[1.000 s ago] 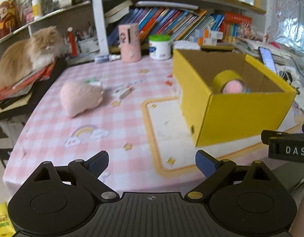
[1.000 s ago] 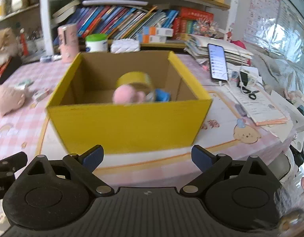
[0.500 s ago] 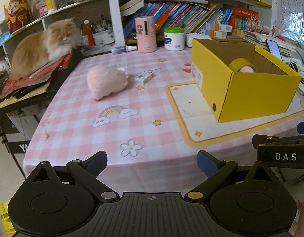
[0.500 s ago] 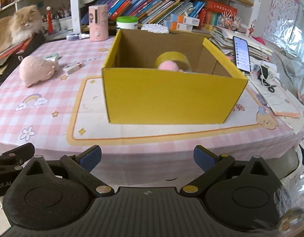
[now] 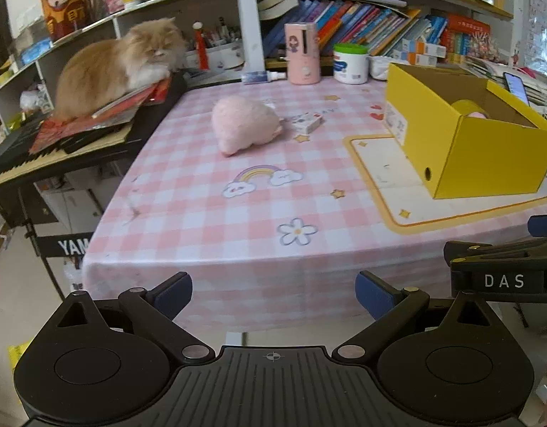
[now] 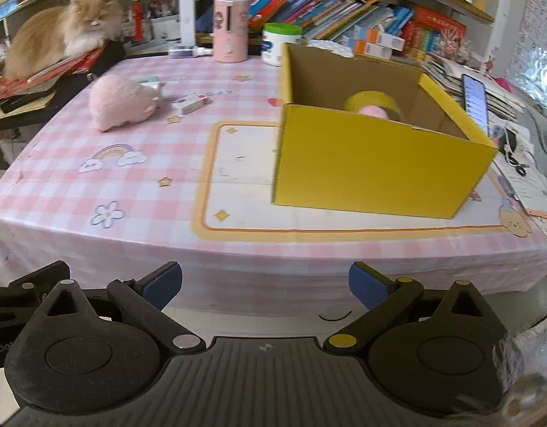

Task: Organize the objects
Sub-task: 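Withdraw both open tools from the box and move toward the pink plush pig, then grasp the small white card box with the right tool while the left tool grasps the pink pig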

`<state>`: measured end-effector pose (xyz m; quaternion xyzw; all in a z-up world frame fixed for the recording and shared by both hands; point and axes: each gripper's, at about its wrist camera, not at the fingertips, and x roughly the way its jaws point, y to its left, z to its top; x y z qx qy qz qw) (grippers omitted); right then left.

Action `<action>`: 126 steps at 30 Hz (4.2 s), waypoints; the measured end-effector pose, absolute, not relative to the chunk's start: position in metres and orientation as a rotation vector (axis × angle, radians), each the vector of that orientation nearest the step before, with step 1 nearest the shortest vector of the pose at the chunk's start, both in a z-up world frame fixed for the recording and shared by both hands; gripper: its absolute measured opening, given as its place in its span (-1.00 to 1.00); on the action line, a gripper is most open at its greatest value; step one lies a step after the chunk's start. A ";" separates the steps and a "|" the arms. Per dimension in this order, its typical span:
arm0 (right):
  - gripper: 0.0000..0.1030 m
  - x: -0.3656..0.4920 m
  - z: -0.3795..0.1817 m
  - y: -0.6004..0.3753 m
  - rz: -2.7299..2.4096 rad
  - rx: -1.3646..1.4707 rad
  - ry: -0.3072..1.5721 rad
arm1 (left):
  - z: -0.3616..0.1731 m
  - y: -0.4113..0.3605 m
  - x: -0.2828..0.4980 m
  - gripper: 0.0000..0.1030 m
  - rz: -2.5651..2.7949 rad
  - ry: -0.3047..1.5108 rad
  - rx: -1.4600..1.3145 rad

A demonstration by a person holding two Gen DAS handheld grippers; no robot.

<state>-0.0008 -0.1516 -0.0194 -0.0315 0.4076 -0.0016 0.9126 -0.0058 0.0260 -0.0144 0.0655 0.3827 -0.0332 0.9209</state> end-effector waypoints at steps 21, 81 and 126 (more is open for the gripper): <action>0.96 0.008 -0.019 -0.099 0.098 -0.129 0.835 | -0.015 0.069 -0.002 0.94 0.010 0.785 0.082; 0.91 0.312 -0.014 -0.098 0.211 0.032 0.876 | -0.024 0.059 0.251 0.94 0.104 0.814 -0.030; -0.49 0.327 -0.053 -0.088 0.378 -0.064 0.981 | -0.021 0.073 0.190 0.46 0.090 0.819 -0.153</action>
